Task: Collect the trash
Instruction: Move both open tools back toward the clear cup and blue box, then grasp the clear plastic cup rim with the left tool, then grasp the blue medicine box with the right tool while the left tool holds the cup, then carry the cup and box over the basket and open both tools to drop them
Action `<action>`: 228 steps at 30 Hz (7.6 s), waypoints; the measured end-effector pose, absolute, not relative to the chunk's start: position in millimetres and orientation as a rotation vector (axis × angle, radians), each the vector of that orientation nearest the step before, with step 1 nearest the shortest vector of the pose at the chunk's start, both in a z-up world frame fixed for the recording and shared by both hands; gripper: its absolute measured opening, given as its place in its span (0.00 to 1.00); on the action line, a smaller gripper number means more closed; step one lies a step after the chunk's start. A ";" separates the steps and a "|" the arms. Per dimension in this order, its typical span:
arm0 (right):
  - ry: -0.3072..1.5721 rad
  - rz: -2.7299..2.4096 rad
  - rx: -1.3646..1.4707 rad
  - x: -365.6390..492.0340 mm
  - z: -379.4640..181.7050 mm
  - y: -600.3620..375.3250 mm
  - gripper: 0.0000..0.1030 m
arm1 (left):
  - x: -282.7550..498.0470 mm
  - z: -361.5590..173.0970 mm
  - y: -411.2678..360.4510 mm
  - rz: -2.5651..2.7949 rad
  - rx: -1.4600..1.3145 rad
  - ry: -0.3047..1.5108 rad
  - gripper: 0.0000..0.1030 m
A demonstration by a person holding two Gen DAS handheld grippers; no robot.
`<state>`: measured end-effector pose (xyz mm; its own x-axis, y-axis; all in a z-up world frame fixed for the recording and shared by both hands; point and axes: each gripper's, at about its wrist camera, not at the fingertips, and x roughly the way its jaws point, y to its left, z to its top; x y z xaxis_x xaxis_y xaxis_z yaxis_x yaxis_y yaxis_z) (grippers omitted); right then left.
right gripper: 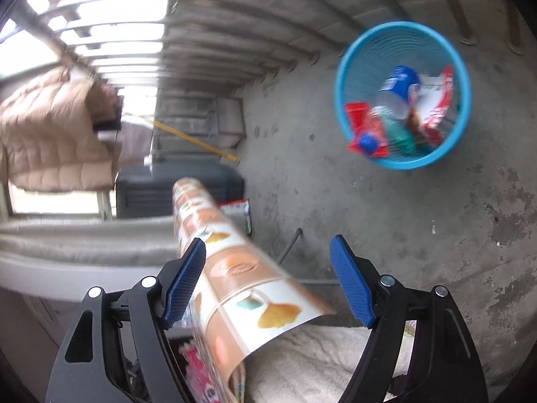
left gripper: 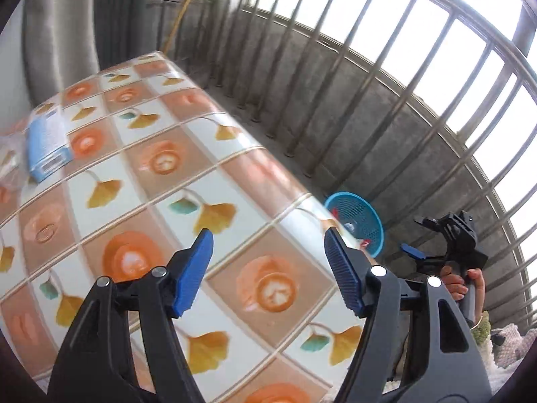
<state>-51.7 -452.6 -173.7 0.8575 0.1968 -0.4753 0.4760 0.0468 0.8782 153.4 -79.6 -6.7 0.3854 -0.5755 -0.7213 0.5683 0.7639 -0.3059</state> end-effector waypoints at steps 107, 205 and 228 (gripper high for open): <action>1.104 0.192 0.175 171.0 -42.6 -77.1 0.83 | 114.1 -22.2 96.7 -0.446 -0.096 0.985 0.03; 0.555 -0.724 1.656 -63.8 -303.9 -573.9 0.84 | 148.2 -109.6 -529.4 -1.071 0.493 1.177 0.52; 0.573 -0.561 0.937 -73.4 -101.9 -446.3 0.87 | 93.4 49.8 -226.5 -0.983 0.150 0.782 0.82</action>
<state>-73.4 -446.3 -101.9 0.7175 -0.1932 -0.6693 0.6650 0.4760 0.5755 93.4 -226.5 49.8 0.3109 -0.6900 -0.6536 0.7922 0.5681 -0.2230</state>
